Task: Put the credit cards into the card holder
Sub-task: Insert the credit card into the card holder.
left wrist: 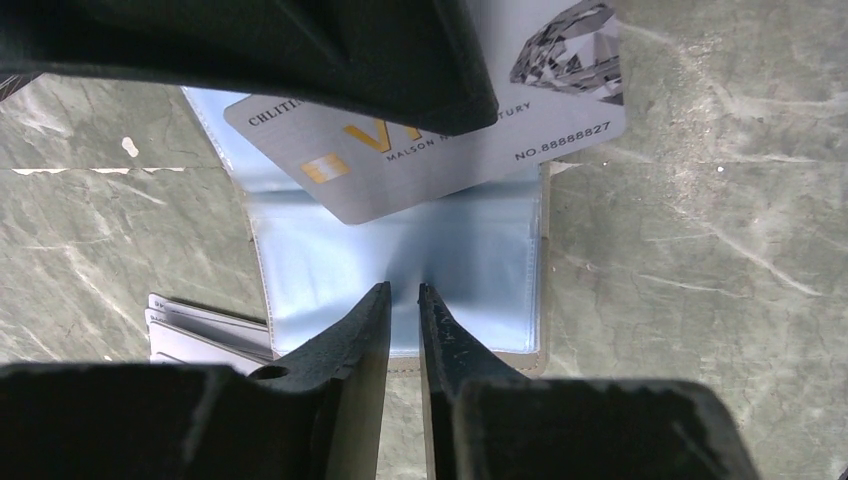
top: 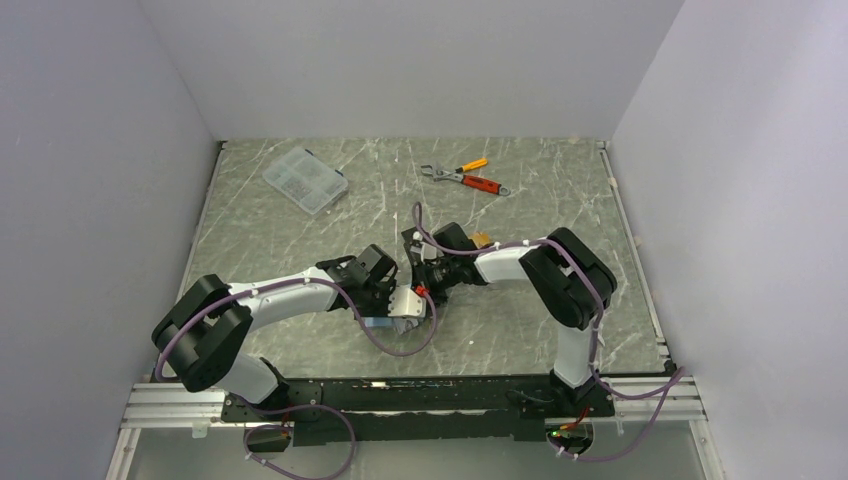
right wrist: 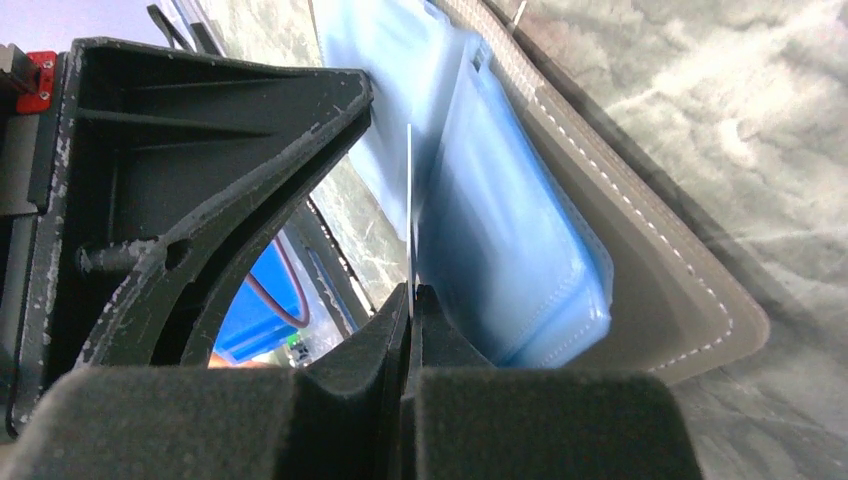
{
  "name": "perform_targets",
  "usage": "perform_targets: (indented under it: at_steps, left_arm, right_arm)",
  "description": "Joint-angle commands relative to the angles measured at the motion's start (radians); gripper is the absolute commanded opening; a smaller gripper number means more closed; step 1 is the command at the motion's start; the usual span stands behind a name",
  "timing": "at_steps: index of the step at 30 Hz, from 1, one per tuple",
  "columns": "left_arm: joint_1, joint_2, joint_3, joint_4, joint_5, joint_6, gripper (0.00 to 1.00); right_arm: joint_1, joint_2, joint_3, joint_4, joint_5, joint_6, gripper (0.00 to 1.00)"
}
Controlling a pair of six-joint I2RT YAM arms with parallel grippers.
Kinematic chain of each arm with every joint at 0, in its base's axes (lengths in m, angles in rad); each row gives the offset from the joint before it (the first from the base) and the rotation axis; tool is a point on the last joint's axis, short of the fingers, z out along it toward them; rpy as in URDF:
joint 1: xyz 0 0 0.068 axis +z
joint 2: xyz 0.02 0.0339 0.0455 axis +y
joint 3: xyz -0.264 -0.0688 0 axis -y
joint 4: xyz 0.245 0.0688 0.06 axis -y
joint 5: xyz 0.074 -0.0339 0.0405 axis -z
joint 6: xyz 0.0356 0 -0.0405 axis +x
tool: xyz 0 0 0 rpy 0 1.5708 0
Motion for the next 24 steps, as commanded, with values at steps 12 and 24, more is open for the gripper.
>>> perform_targets:
  at_steps: [12,24]
  left_arm:
    - [-0.003,0.009,-0.036,-0.070,-0.028,0.021,0.22]
    - [-0.002,-0.003,-0.025,-0.101,0.001,0.015,0.21]
  right_arm:
    - [0.001,0.082,0.082,-0.002,0.085,-0.004,0.00]
    - [0.001,0.096,0.071,0.066,0.200,0.067,0.00]
